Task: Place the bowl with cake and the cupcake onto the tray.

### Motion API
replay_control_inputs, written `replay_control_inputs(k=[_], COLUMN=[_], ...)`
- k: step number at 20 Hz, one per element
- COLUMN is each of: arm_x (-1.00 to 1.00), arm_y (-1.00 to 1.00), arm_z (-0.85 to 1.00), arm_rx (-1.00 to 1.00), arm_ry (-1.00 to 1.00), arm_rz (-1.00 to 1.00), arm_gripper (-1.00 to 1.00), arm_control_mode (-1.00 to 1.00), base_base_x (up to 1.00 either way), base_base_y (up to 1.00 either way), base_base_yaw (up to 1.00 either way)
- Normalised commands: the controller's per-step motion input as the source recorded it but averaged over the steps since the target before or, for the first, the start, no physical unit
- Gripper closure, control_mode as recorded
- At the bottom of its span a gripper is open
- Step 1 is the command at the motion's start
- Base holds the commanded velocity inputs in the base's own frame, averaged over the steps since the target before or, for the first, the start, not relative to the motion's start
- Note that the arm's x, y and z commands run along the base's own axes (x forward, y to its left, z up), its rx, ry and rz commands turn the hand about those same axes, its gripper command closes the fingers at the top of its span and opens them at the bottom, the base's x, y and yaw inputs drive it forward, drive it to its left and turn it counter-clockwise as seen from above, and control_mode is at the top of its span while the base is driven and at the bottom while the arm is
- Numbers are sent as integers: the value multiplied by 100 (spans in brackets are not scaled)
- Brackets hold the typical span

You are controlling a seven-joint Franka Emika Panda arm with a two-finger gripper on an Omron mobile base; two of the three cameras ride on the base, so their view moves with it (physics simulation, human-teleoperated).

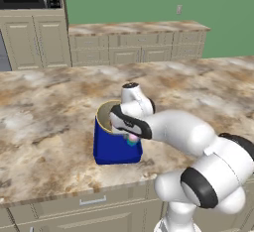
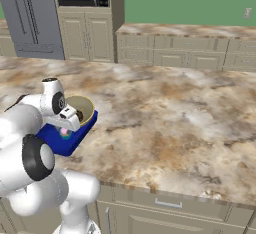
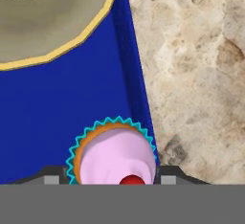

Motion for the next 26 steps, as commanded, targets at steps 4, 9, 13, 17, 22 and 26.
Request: replay_control_inputs(k=[4,9,13,17,22,26], arm_x=[13,-5,1,0,0,0], arm_y=[65,31,0,2,3,9], arm_z=[-18,-27,-36,-37,-24,-13], arm_rx=[0,-4,-6,-6,-2,0], arm_ry=[0,2,2,4,1,0], arm_rz=[0,-1,0,0,0,0], arm_gripper=[100,100,100,100,100,-100], arm_control_mode=[-100,-100,-100,-100,-100,-100], base_base_x=[0,0,0,0,0,0], base_base_y=[0,0,0,0,0,0], base_base_yaw=[0,0,0,0,0,0])
